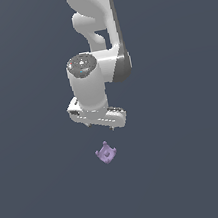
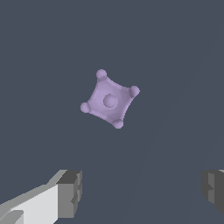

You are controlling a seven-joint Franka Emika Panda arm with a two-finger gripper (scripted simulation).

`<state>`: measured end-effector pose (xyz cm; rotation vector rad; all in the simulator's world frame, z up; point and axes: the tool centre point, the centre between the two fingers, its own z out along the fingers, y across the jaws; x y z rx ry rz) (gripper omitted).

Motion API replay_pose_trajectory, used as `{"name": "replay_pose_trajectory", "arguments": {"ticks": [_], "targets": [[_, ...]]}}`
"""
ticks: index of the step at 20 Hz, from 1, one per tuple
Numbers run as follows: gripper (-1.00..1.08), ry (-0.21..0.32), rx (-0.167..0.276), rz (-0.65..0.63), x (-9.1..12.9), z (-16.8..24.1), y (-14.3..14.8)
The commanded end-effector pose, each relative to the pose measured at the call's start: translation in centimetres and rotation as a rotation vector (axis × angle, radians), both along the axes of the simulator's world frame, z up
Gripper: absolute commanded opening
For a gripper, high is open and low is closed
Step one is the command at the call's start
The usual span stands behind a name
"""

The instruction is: Pick up the object and move it to a goal position.

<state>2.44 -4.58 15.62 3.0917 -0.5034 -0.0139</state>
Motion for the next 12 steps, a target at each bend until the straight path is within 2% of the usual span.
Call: {"name": "replay_pose_trajectory", "arguments": {"ticks": [1, 12], "targets": [[1.0, -0.001, 0.002, -0.068, 1.0, -0.8, 0.0], [1.0, -0.008, 0.005, -0.354, 5.1, -4.6, -0.1]]}}
